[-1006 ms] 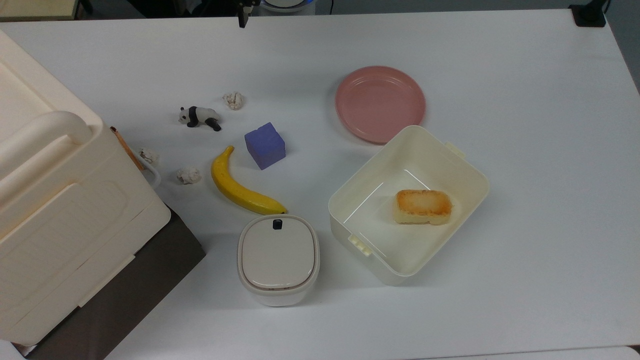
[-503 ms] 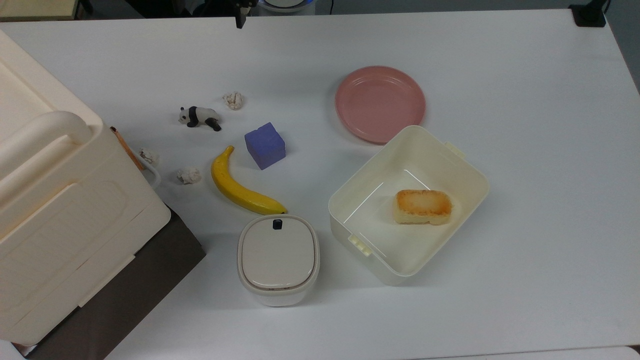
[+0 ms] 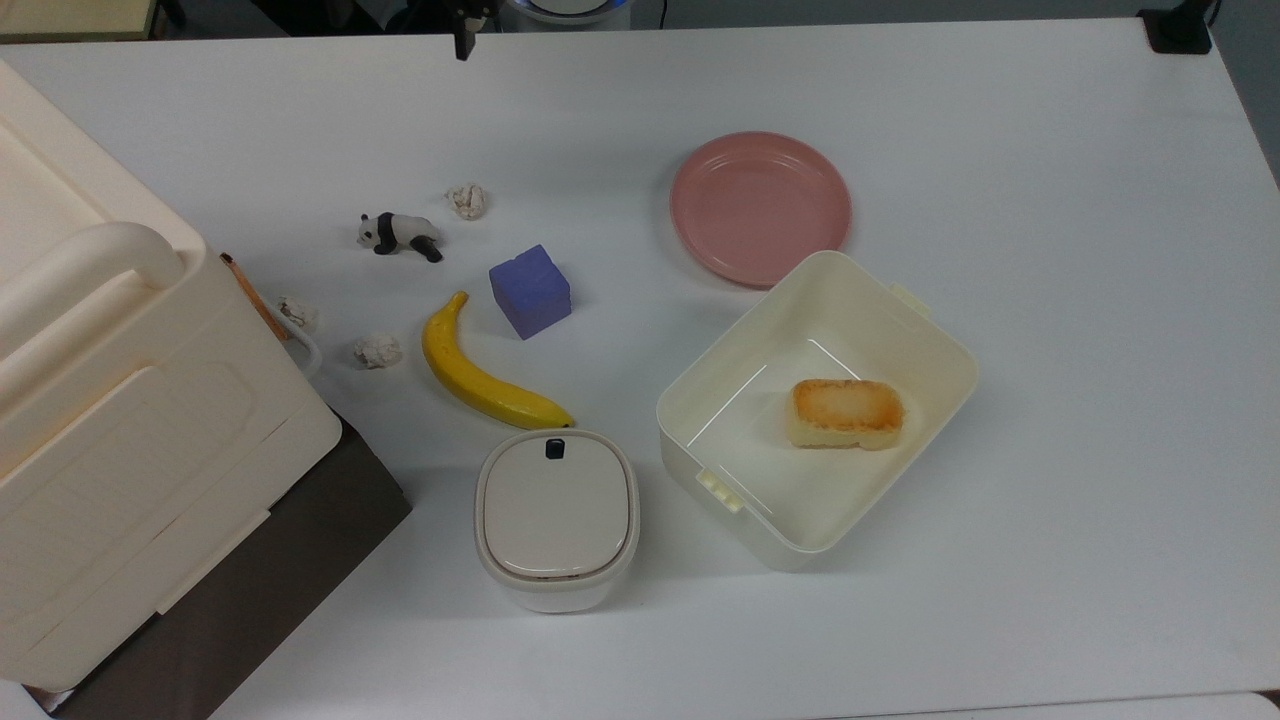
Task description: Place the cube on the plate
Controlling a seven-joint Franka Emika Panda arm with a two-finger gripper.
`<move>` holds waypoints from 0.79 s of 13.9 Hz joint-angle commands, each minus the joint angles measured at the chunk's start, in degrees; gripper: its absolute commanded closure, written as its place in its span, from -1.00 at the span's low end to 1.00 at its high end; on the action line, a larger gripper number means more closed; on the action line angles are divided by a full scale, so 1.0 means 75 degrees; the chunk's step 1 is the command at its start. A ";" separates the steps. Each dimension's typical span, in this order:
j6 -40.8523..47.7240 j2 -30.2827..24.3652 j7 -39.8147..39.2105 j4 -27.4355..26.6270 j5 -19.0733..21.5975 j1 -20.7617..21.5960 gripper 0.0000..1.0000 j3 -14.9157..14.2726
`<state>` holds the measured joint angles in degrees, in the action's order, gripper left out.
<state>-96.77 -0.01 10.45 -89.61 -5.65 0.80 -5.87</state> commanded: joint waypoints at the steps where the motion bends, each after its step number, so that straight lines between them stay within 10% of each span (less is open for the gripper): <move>1: -0.0152 0.0014 0.0048 0.0030 -0.0243 0.0045 -1.00 0.0009; 11: 0.0000 0.0014 -0.0538 -0.0052 -0.0185 0.0150 -1.00 0.0079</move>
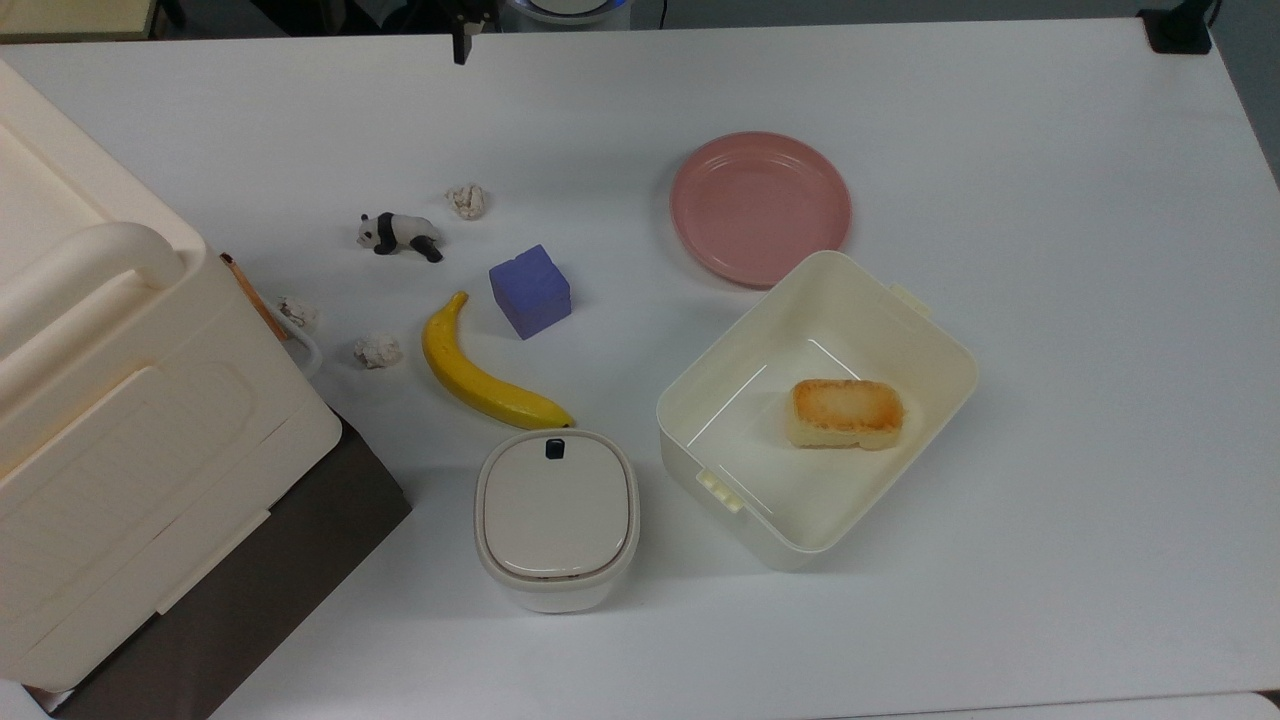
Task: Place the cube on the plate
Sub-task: 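Lower the open gripper over the purple cube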
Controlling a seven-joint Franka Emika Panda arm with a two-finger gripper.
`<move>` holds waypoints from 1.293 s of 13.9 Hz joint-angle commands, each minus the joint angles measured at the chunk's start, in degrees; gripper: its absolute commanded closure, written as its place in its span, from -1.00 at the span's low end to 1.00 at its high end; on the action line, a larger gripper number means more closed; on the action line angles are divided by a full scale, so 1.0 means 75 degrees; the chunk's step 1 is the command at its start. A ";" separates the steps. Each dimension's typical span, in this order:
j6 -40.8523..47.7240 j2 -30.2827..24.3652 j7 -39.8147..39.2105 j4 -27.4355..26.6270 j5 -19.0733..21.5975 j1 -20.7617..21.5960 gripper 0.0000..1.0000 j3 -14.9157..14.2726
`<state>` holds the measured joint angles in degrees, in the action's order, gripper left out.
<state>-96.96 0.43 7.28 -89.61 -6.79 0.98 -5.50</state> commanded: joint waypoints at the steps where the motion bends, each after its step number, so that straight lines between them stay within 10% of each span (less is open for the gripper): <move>1: 0.0084 -0.0022 -0.0115 -0.0051 -0.0044 0.0219 -1.00 0.0030; 18: -0.1718 0.0761 -0.0033 -0.2454 -0.0899 0.0723 -0.99 0.0593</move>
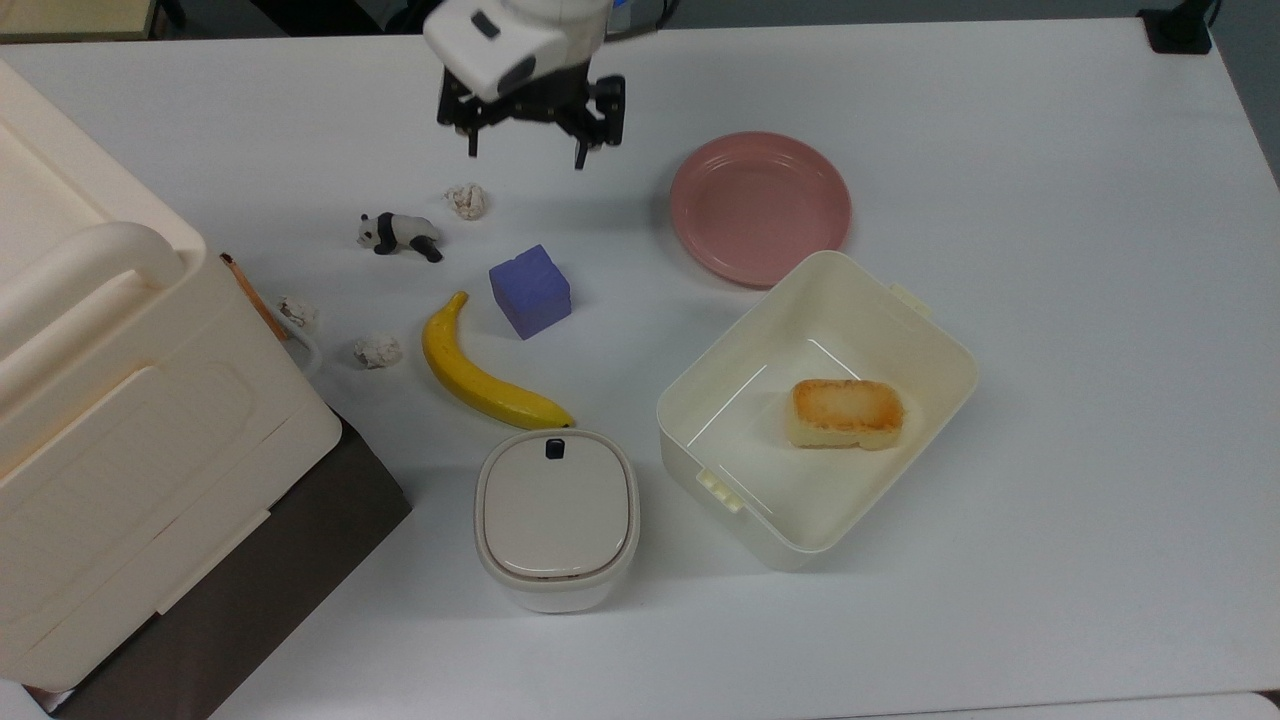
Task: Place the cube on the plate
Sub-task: 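Lower the open gripper over the purple cube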
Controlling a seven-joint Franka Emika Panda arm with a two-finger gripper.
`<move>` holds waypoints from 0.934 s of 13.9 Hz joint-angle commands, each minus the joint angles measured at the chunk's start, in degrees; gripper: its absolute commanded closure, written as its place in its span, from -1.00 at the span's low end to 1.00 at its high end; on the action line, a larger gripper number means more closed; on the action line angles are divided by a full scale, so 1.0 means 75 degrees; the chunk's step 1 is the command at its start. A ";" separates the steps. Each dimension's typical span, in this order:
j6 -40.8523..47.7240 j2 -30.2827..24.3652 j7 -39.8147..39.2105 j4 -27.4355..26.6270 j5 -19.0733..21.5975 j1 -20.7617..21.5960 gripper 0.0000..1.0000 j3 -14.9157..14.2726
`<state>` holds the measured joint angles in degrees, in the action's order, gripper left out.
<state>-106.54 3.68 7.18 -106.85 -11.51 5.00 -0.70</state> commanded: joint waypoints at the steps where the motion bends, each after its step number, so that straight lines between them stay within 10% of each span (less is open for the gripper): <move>1: -0.0570 0.0549 -0.0009 -0.0144 -0.0398 0.0224 -0.92 -0.0047; 13: -0.1051 0.2203 0.1021 0.0348 -0.1406 0.0553 -1.00 -0.0047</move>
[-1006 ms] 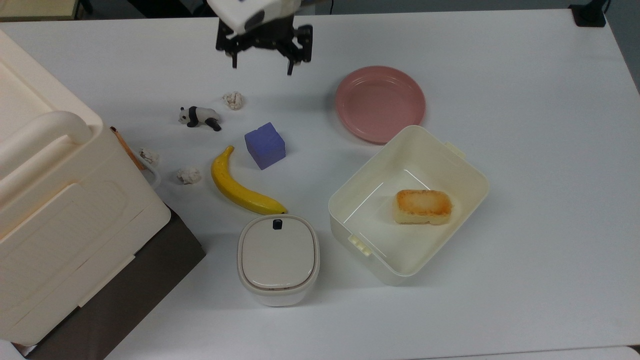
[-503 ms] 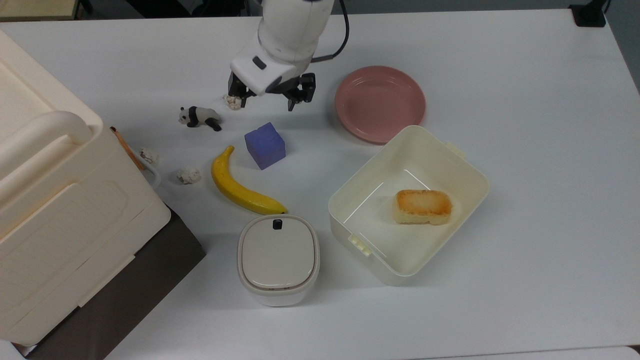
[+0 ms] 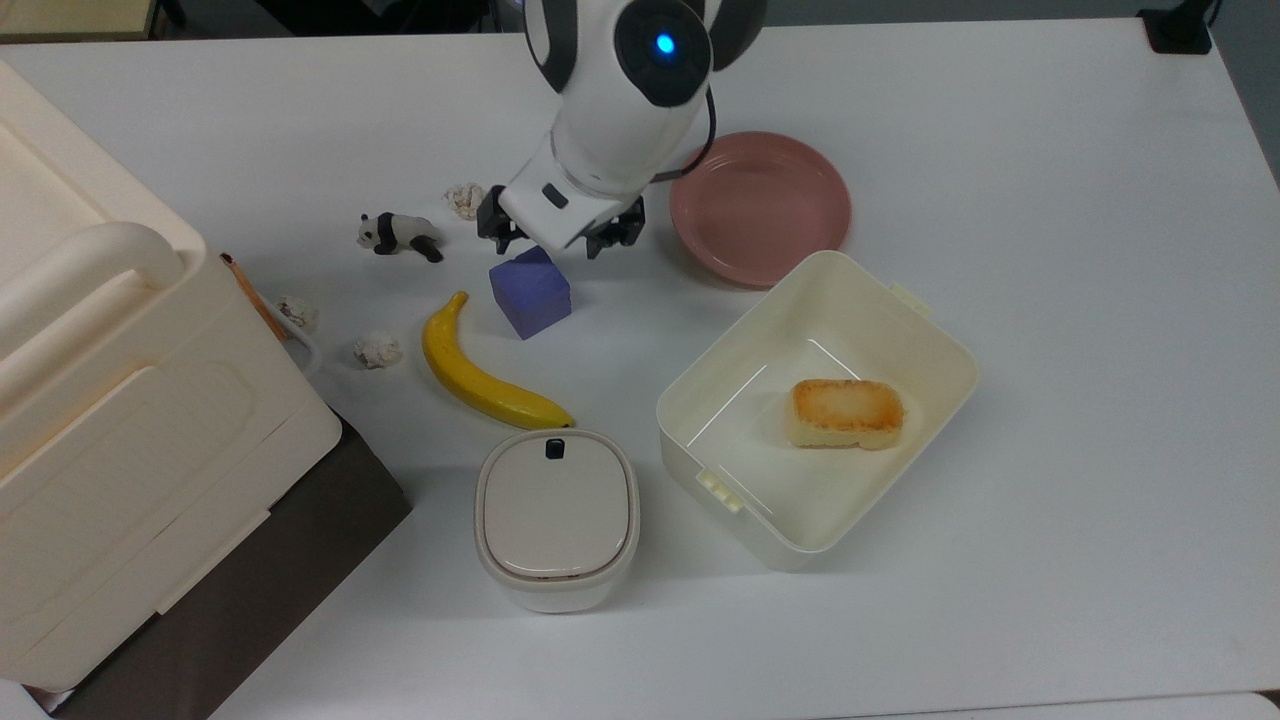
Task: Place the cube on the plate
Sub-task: 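Close the gripper on the purple cube and lift it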
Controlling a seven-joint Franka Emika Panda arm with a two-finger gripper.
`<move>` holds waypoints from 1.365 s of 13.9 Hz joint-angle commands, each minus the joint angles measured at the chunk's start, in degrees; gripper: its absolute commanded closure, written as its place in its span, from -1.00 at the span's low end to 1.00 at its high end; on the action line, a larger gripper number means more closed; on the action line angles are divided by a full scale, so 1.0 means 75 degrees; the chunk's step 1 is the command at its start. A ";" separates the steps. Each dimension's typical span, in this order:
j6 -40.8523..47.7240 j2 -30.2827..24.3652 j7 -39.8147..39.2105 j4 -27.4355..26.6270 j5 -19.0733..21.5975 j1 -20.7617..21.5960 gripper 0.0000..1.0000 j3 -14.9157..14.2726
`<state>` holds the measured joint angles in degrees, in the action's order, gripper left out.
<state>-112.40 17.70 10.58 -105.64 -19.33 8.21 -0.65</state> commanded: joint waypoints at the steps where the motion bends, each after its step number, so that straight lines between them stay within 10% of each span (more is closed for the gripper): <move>1: -0.0271 0.0370 0.0605 0.0198 -0.0480 0.0124 -1.00 -0.0054; 15: -0.0330 0.0850 0.0828 0.0468 -0.0762 -0.0075 -1.00 -0.0101; 19: -0.0306 0.0863 0.0817 0.0480 -0.0762 -0.0087 -0.26 -0.0101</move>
<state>-114.16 23.84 15.37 -102.14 -23.78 7.32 -1.07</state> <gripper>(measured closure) 0.070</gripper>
